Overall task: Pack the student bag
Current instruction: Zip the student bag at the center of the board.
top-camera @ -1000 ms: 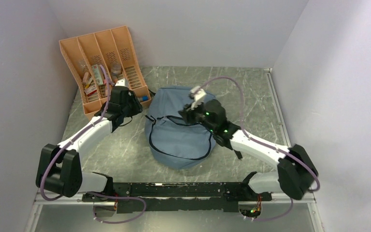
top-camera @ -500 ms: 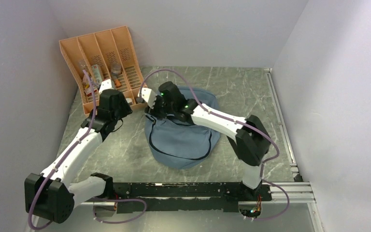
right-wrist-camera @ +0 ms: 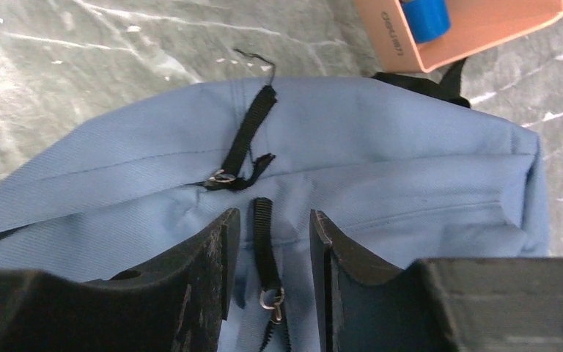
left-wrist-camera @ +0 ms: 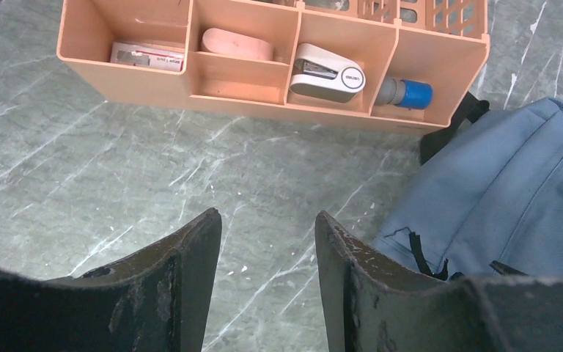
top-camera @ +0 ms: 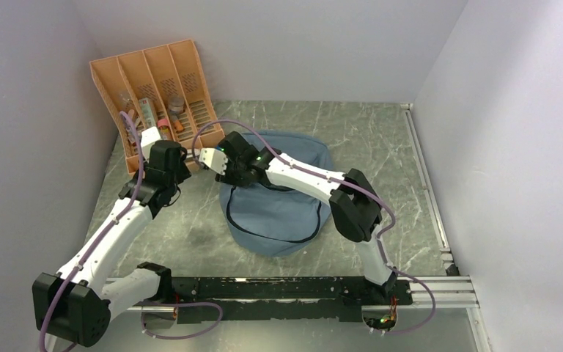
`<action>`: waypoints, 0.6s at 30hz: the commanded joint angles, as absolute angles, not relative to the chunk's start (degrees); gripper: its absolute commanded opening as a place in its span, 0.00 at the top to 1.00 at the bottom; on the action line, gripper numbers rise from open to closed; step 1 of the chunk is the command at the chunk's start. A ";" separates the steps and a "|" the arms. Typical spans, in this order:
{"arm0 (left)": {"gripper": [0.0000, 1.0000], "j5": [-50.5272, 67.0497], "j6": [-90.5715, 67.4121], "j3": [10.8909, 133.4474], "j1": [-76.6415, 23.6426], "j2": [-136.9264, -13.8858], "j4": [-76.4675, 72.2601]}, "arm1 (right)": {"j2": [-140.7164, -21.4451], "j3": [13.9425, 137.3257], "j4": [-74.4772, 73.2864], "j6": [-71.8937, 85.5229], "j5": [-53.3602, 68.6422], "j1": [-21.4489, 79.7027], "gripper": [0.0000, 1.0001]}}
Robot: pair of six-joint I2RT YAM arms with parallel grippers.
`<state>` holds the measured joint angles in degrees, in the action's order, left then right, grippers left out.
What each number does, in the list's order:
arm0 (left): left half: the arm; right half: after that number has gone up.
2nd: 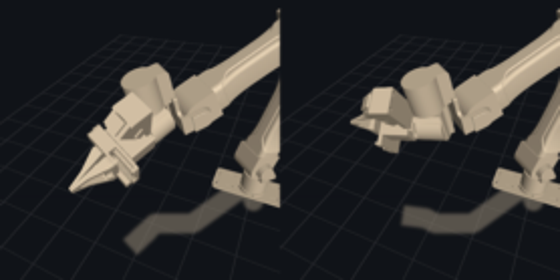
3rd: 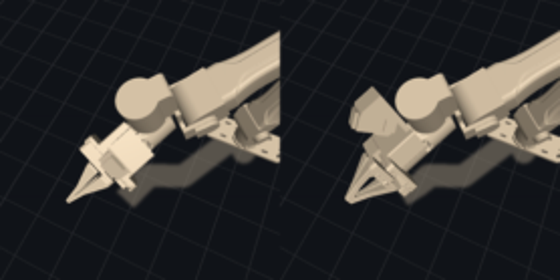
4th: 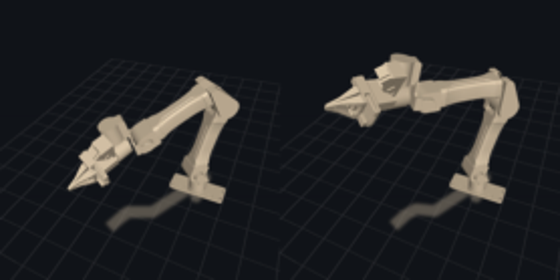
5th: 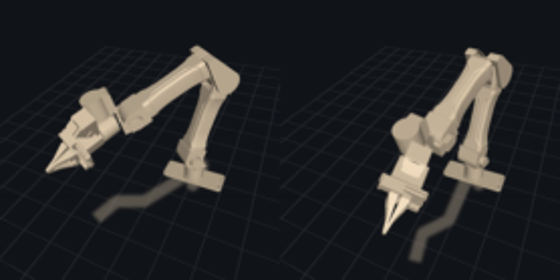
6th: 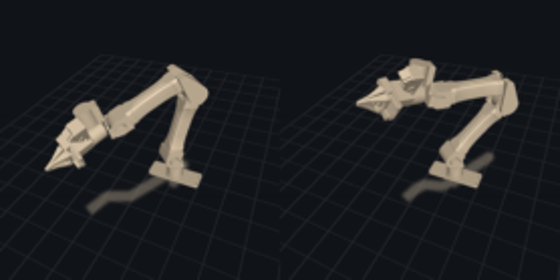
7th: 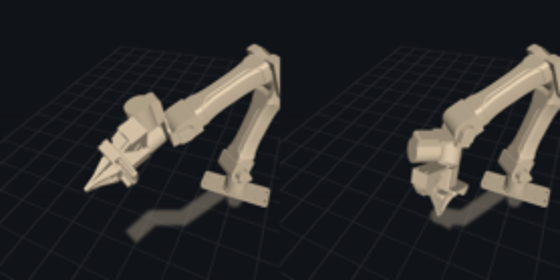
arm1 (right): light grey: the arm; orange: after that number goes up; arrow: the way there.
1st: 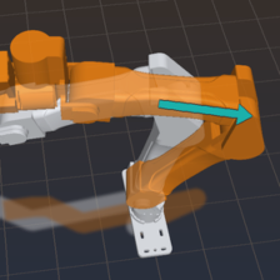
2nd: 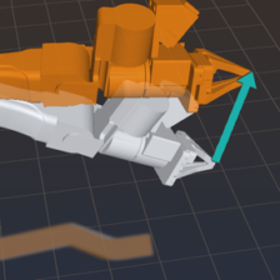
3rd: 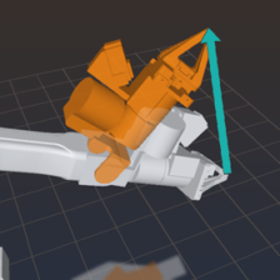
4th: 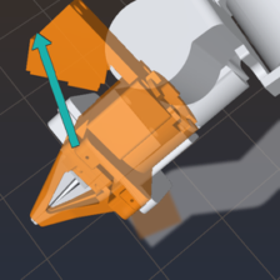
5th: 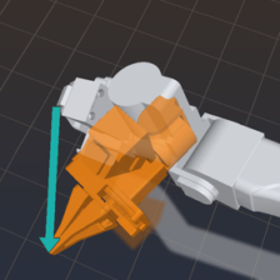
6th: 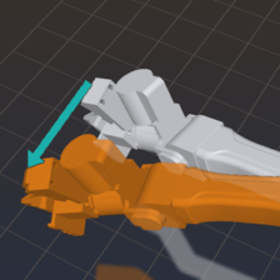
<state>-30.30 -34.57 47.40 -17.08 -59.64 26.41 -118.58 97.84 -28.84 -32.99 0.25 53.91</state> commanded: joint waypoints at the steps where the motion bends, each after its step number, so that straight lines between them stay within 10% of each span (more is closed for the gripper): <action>1: 0.45 -31.93 -35.22 48.96 -17.31 -58.53 27.11 | -120.66 102.18 -33.48 -34.79 -5.58 54.67 0.57; 18: 0.46 -31.40 -35.11 48.61 -17.53 -58.36 26.66 | -126.80 108.38 -39.13 -35.22 -9.10 55.74 0.60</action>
<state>-30.52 -34.59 47.40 -17.12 -59.24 26.46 -126.06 106.19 -38.02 -34.81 -6.13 55.48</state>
